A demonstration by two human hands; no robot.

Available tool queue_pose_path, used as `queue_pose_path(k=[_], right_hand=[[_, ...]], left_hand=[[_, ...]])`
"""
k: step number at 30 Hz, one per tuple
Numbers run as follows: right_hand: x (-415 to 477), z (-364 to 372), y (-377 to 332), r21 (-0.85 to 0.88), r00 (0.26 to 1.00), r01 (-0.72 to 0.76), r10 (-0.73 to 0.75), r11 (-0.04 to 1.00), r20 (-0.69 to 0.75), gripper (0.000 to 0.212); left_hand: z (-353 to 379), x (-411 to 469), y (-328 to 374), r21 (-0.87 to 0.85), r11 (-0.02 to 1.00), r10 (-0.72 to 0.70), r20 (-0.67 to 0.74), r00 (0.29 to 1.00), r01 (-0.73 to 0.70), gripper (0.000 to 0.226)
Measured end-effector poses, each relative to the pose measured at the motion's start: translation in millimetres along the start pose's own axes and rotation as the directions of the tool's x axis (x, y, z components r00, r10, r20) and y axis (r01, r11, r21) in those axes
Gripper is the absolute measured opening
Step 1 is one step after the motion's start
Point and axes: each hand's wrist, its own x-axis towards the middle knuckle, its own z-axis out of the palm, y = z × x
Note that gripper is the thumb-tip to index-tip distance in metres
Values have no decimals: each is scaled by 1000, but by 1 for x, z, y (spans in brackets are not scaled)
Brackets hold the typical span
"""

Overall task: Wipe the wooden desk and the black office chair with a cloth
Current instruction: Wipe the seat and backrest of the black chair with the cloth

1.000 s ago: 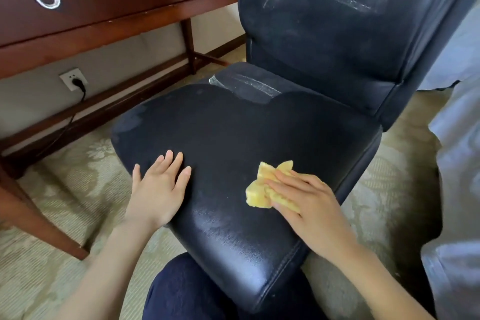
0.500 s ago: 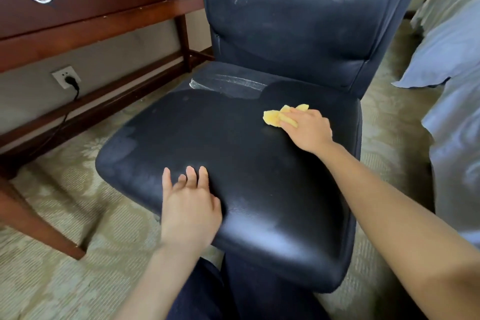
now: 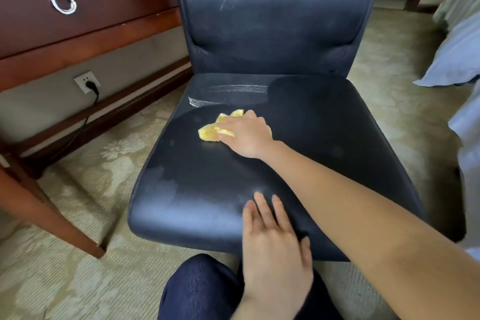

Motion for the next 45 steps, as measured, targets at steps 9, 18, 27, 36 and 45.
queue_pose_path(k=[9, 18, 27, 36, 45], right_hand=[[12, 9, -23, 76, 909, 383, -390, 921, 145, 35], [-53, 9, -8, 182, 879, 457, -473, 871, 59, 35], [-164, -3, 30, 202, 959, 281, -284, 938, -15, 38], [-149, -23, 87, 64, 990, -36, 45, 997, -135, 38], [-29, -32, 116, -58, 972, -230, 227, 971, -58, 42]], left_hand=[[-13, -25, -21, -248, 911, 298, -155, 942, -329, 50], [-40, -4, -152, -526, 831, -122, -489, 863, -181, 26], [-13, 66, -176, -375, 925, -107, -413, 904, -63, 51], [3, 70, -135, -97, 985, 95, -382, 919, -142, 69], [10, 64, -91, 36, 969, 234, -435, 869, -243, 49]])
